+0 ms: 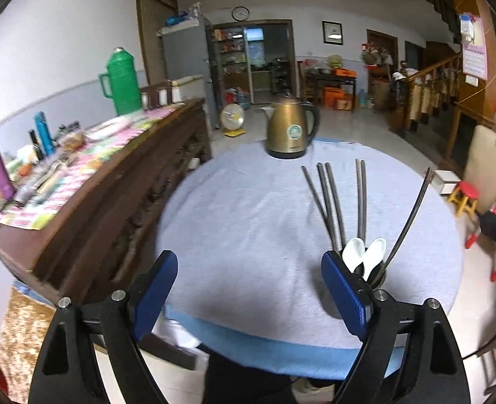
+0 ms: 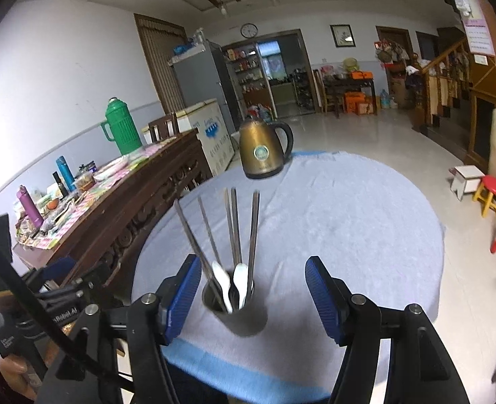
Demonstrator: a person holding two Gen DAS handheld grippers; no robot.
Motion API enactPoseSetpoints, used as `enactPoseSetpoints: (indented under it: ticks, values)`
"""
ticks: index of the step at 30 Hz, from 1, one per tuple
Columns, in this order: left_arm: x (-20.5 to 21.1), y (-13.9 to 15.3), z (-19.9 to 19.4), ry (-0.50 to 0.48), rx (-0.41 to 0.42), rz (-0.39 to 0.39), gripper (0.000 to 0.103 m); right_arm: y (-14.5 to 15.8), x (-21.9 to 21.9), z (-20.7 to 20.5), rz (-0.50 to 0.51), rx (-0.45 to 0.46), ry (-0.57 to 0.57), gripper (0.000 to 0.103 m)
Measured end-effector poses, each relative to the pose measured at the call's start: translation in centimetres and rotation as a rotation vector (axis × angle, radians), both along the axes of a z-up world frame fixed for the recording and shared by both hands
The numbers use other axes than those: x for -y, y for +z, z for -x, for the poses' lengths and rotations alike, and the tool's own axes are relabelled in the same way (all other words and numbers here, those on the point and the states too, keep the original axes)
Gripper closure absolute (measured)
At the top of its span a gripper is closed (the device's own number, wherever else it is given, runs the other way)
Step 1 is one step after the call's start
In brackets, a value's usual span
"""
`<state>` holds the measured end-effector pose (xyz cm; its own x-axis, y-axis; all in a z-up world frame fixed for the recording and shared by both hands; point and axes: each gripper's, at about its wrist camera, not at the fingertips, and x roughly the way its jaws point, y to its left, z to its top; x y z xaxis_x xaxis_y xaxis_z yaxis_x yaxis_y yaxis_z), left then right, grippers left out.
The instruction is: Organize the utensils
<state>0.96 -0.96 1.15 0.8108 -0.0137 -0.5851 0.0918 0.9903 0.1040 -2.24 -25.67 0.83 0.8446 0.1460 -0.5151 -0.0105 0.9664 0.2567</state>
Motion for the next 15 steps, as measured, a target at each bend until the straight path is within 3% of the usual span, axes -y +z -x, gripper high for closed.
enactPoseSetpoints:
  ticks: [6, 15]
  values:
    - [-0.1, 0.9, 2.1, -0.009, 0.013, -0.025, 0.014, -1.2, -0.8, 2.6, -0.002, -0.065, -0.018, 0.035]
    - [-0.7, 1.6, 3.0, 0.026, 0.038, -0.042, 0.013, -1.1, -2.2, 4.2, 0.026, -0.077, -0.032, 0.034]
